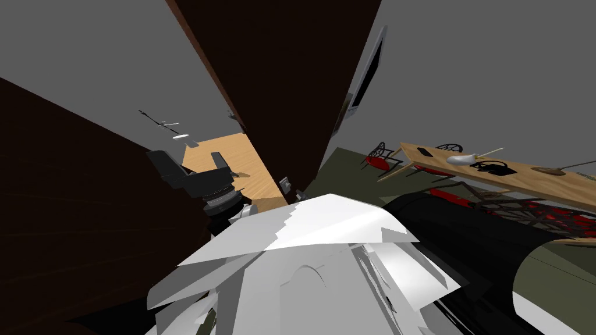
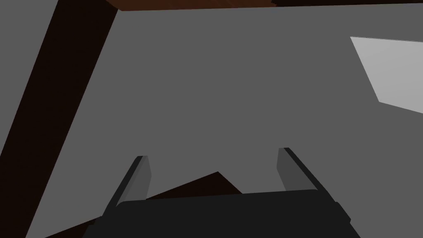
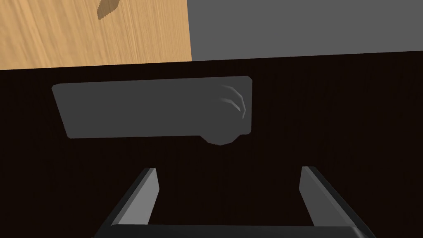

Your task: Push the door open

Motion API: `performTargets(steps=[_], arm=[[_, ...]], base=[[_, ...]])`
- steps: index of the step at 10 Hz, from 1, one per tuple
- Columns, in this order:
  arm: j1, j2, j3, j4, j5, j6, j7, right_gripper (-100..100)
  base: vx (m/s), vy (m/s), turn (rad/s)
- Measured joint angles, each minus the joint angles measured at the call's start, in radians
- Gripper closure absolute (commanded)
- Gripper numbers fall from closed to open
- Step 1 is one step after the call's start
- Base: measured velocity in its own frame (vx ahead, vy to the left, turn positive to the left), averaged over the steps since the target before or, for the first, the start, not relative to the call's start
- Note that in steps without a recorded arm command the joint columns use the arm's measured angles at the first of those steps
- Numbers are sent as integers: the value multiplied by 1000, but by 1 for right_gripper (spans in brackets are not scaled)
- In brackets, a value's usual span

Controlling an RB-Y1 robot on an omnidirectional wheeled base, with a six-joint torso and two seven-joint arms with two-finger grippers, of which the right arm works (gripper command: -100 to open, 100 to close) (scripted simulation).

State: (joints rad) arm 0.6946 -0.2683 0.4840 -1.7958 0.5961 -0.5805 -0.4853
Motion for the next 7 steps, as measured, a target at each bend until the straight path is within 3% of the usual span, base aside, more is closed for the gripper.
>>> performTargets(steps=[3,4,7], arm=[[-12,11,3,2,-2,20,1,-100],[-12,12,3,2,-2,21,1,100],[-12,12,3,2,-2,20,1,100]], base=[[143,95,27],[-7,-6,-6],[-23,-17,1]])
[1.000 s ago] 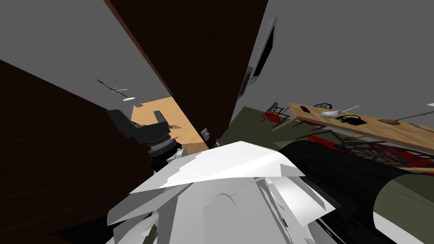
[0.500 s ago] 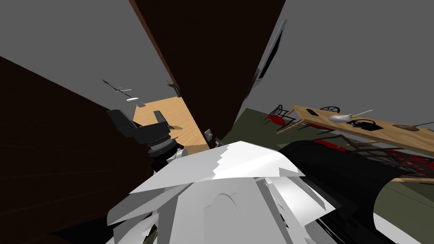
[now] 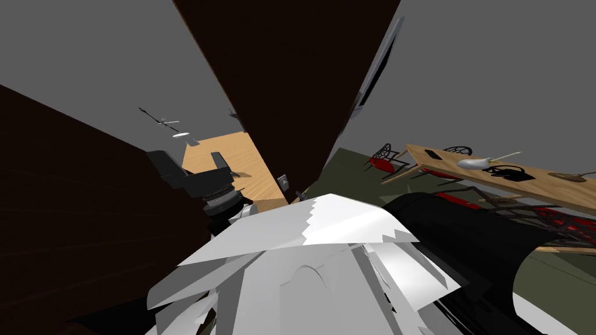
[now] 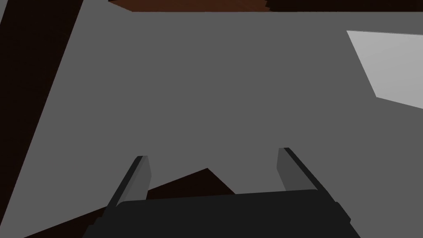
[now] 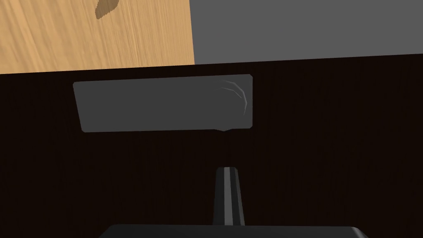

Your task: Push the door open

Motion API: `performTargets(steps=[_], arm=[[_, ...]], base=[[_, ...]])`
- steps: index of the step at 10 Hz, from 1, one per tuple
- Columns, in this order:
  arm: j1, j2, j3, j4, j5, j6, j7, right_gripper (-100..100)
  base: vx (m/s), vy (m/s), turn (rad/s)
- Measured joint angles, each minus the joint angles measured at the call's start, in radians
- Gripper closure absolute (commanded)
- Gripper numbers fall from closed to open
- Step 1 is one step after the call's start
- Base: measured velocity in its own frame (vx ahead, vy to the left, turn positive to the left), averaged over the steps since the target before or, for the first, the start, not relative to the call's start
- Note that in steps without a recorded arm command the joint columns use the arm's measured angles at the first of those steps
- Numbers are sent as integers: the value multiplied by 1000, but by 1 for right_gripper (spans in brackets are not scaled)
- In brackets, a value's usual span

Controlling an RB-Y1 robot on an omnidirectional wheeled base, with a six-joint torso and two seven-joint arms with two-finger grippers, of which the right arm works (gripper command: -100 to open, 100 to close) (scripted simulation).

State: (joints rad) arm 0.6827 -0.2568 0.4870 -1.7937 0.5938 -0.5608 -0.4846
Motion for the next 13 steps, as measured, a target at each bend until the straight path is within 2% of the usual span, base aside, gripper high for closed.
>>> performTargets(steps=[2,3,7,13], arm=[[0,0,0,0,0,0,0,100],[0,0,0,0,0,0,0,-100],[-1,50,-41,6,-25,27,25,-100],[-28,71,-45,16,-30,55,35,-100]], base=[[-5,-2,0],[-55,82,-211],[-73,142,-124],[169,100,33]])
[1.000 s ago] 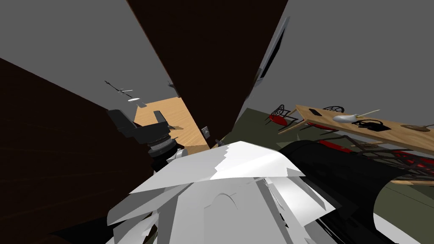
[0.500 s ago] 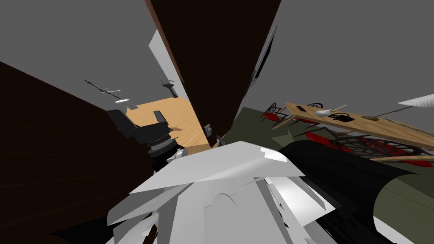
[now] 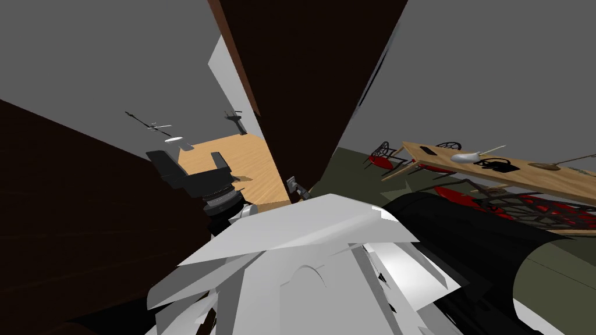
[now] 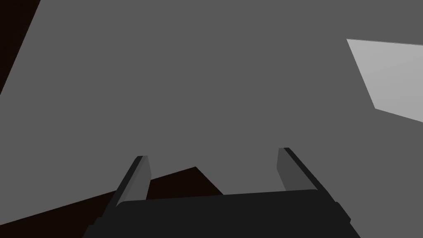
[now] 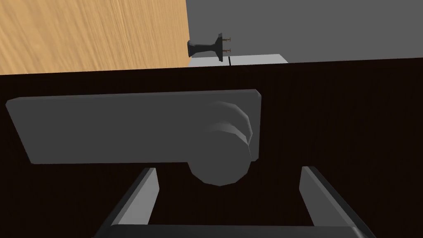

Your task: Push the door open

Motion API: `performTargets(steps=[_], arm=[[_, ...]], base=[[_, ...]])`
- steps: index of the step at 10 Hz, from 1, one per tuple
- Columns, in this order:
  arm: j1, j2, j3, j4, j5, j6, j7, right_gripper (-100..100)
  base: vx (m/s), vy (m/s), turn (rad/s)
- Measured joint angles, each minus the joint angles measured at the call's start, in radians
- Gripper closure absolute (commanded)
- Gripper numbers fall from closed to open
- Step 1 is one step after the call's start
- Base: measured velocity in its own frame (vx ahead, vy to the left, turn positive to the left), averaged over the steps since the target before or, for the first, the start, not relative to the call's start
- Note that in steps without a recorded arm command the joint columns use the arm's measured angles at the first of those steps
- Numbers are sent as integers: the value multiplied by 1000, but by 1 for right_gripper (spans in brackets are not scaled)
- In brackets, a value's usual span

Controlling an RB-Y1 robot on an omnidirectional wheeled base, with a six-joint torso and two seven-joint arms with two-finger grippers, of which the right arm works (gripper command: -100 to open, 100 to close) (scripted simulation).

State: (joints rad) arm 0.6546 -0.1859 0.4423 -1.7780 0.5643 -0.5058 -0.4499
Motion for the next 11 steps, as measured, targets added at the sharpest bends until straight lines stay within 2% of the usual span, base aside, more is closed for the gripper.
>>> performTargets(steps=[2,3,8,9,11], arm=[[-14,6,-2,4,-3,13,1,-100],[-15,6,-2,4,-3,14,1,100],[-14,5,-2,4,-3,13,1,100],[-14,5,-2,4,-3,13,1,-100],[-4,21,-18,3,-9,12,8,-100]], base=[[123,64,20],[-10,-2,-8],[-17,-9,0],[-130,19,-190],[-192,6,-165]])
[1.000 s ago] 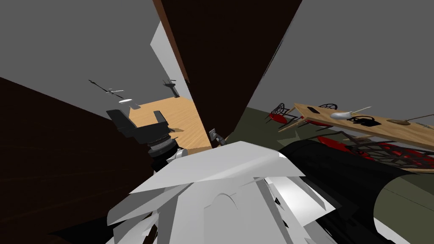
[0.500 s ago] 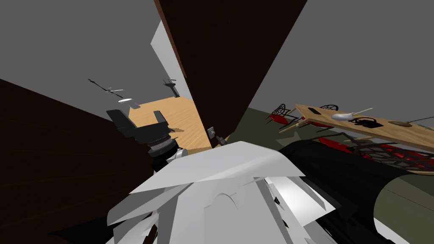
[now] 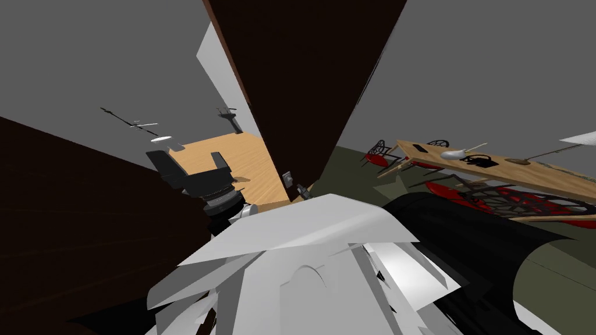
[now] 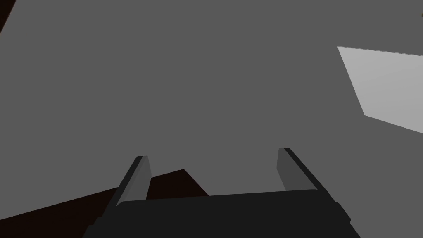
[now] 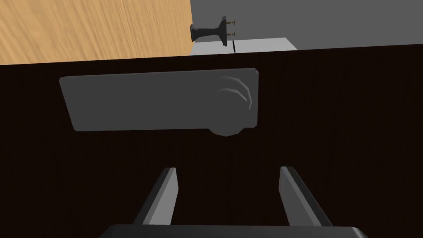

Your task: Push the door open

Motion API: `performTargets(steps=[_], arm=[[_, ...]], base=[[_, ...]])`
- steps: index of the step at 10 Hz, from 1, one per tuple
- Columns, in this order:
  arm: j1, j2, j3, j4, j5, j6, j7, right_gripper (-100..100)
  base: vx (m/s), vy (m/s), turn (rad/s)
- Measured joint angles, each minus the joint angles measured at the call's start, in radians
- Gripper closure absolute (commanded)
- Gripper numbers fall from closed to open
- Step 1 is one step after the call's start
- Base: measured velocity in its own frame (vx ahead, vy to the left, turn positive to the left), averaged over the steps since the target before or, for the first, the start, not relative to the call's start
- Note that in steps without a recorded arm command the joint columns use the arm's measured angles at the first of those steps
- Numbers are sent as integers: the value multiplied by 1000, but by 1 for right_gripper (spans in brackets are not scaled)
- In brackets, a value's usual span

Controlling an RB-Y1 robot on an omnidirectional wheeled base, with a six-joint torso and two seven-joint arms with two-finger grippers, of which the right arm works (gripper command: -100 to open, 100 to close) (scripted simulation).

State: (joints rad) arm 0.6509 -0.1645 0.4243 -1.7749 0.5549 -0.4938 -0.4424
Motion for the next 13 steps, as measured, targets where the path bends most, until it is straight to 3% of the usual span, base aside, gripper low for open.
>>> performTargets(steps=[2,9,10,13], arm=[[6,5,-8,-2,-4,0,3,-100],[-38,34,-12,21,-14,32,15,-100],[-39,34,-12,21,-14,33,16,100],[-39,34,-12,21,-14,33,15,100]], base=[[-2,30,11],[163,90,22],[-10,-6,0],[-24,-16,1]])
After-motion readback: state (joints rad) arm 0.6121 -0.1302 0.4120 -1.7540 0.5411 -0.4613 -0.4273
